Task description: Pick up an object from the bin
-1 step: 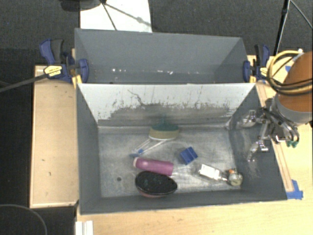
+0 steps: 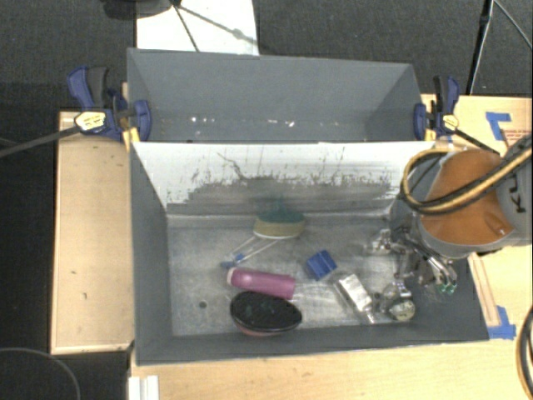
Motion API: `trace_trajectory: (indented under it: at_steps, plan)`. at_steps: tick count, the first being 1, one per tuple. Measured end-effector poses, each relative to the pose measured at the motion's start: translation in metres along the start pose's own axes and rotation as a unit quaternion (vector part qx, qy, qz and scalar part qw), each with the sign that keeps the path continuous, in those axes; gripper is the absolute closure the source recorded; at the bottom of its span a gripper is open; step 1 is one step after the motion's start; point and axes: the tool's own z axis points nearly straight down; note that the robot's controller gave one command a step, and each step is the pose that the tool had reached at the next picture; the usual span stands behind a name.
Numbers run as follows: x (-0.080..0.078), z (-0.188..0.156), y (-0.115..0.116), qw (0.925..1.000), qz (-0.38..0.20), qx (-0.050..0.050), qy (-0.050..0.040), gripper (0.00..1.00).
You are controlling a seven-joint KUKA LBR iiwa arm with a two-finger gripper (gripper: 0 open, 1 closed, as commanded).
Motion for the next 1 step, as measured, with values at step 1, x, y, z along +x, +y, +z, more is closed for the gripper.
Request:
trace_trajectory:
  at_steps: [1]
  plan:
    - [-0.0025,-0.0033,-0.0016,1.0,-0.001,0.002,-0.0041,1.0]
